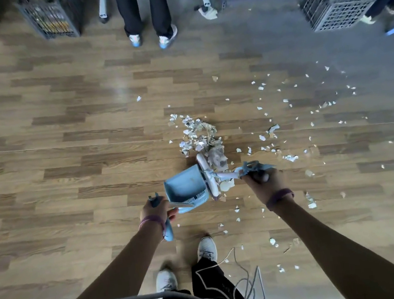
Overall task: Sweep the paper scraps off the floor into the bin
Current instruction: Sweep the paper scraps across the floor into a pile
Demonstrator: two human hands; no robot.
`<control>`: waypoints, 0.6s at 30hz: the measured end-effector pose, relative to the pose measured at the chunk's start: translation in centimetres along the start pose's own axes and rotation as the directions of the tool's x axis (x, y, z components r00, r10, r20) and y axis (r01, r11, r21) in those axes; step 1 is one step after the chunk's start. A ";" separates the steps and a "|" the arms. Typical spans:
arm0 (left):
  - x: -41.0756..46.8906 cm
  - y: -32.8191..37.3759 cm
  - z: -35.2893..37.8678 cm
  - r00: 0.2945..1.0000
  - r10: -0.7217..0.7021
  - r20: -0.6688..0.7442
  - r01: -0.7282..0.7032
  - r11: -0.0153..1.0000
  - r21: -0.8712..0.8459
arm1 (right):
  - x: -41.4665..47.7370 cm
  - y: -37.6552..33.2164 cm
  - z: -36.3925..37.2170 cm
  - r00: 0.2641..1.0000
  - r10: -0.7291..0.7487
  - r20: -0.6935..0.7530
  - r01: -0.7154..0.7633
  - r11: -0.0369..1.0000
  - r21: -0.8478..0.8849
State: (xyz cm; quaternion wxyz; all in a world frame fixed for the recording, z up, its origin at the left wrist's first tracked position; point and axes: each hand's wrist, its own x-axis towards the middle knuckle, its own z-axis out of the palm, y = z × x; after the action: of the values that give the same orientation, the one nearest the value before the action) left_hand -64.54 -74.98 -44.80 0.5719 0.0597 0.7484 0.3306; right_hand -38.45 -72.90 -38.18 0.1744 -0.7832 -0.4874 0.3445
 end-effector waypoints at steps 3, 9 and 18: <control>-1.1 0.3 -4.1 0.998 0.037 -0.042 -0.037 0.999 -0.004 | -2.0 -3.9 1.4 0.997 -0.075 0.020 0.075 0.997 -0.022; -1.2 1.9 -13.4 0.992 0.047 -0.116 -0.056 0.996 -0.071 | -3.8 -11.0 6.4 0.989 -0.142 0.037 0.138 0.986 0.095; 1.9 2.1 -23.0 0.990 -0.013 -0.137 0.019 0.999 0.041 | -9.2 -13.4 16.8 0.987 -0.100 0.129 0.084 0.989 0.124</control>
State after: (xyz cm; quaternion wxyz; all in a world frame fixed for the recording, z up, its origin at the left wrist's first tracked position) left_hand -86.38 -82.30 -42.24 0.5204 0.0429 0.7932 0.3133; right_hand -61.65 -75.84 -38.41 0.2028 -0.7230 -0.5125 0.4166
